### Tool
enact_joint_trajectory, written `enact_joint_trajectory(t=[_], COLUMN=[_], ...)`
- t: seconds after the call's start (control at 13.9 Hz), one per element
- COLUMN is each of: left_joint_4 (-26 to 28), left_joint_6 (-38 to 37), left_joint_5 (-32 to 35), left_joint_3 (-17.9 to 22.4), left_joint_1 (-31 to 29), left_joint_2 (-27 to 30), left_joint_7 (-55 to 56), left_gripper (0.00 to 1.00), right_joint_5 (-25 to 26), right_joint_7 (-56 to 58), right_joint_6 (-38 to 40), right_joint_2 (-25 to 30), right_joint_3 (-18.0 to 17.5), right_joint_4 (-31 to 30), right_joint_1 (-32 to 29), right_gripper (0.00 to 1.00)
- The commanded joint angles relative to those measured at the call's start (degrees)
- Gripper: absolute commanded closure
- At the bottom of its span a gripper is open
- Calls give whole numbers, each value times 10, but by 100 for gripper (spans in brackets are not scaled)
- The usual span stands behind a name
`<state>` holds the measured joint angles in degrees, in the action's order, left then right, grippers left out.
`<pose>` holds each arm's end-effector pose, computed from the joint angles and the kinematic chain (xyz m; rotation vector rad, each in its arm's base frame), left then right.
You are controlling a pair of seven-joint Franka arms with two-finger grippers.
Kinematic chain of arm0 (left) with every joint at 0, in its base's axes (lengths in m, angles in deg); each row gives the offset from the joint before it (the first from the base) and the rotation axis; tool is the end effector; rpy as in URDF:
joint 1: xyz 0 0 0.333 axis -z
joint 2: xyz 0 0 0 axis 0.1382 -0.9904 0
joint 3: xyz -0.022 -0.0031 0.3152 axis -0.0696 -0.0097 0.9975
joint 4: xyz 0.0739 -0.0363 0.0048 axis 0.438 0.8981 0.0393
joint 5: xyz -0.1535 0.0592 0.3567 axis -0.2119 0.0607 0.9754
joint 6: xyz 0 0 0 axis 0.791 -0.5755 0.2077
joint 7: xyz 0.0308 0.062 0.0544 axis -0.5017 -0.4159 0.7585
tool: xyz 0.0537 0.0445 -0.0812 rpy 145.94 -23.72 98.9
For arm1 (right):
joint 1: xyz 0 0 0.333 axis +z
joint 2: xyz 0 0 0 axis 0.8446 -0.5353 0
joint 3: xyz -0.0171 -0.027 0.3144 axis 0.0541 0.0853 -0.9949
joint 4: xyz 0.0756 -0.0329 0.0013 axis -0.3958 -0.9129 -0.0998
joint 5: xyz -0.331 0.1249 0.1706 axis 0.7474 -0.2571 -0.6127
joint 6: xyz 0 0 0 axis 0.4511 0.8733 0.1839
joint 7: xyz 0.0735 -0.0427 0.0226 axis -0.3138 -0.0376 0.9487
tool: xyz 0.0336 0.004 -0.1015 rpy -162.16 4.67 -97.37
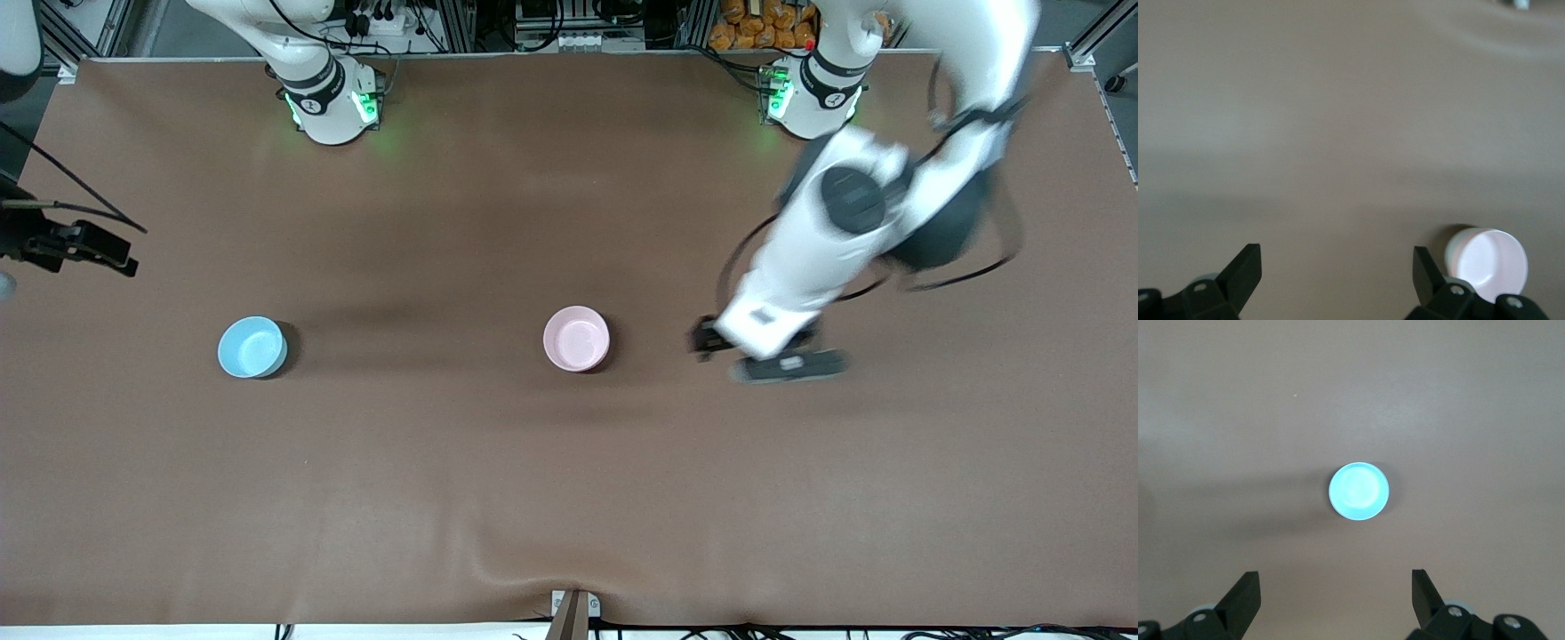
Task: Stack pink and blue bowls on white bowl
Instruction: 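Retract the left gripper while the right gripper reaches the blue bowl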
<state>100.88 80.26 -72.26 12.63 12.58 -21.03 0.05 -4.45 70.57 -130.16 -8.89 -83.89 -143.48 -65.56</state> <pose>0.6063 -0.2577 0.4813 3.0924 0.1496 0.2032 0.5718 -0.0553 0.5802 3.1131 -0.1037 -0.0456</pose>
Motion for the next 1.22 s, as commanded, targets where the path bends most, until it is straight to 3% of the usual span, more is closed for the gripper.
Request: enact_joint_trajectory(t=[0.0,0.29,0.72,0.86,0.93,1.15], left_joint_4=[3,-34,-34,-34,-35,-34], left_joint_6=[-78,-186,-233,-233,-233,-234], left_joint_5=[0,-35,-55,-55,-55,-58], left_joint_3=[-5,-5,0,1,2,15], left_joint_1=[-48,-107,-170,-171,-172,-170], left_joint_2=[71,122,180,182,182,183], left_joint_7=[-53,-108,-194,-203,-214,-262], left_gripper=[0,0,0,0,0,0], right_joint_5=[19,-1,-9,-9,-9,-9], right_joint_7=[12,10,14,48,56,64], right_joint_6=[4,-73,-307,-364,-384,-452], right_joint_2=[-52,-61,-73,-93,-108,-141], right_joint_3=[-8,-8,-8,-8,-9,-9], right_joint_4=[25,-66,-241,-266,-269,-290], right_joint_1=[-29,-61,-96,-104,-107,-111], right_gripper=[0,0,0,0,3,41])
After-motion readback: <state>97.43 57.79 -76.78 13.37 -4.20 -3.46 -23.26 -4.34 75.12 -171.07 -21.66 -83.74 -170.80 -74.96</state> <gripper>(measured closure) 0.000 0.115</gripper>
